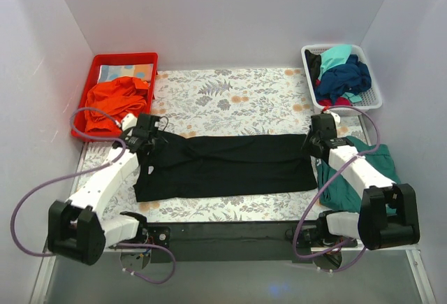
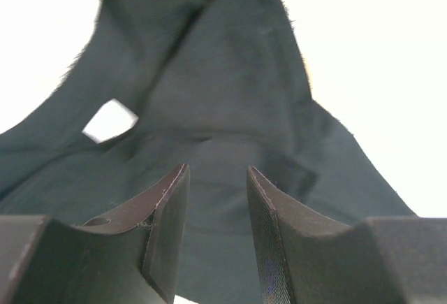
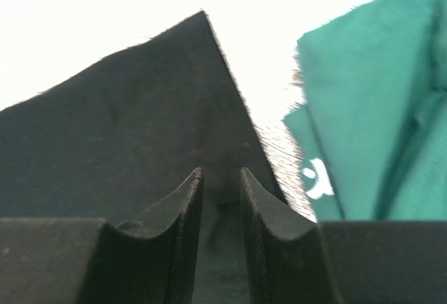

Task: Fold and stack the t-shirts
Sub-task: Fold the other side of the tshirt into a rectangle

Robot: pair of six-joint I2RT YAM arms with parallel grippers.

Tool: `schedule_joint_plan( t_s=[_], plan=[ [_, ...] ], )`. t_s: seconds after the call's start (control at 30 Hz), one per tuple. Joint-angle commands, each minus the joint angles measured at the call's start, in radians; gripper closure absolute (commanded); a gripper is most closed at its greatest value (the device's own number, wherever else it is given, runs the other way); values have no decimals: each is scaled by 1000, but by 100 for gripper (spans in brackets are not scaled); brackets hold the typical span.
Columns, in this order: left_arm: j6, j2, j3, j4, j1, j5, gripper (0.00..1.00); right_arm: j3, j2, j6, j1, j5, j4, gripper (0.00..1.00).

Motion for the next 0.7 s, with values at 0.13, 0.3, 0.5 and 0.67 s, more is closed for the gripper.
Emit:
schedule_joint_plan(
  t_s=[0.13,0.3,0.5,0.67],
  plan=[
    [84,356,186,189,-3,27,63,58,54,22,43,-39,59,67],
    [86,553,216,235,-6,47,64,48,55,16,52,-44,66,68],
    [58,487,113,231,-52,25,65,44,51,16,51,-41,70,69],
    [20,430,52,212,-97,-2,65,44,66,19,53,-47,74,70]
  ],
)
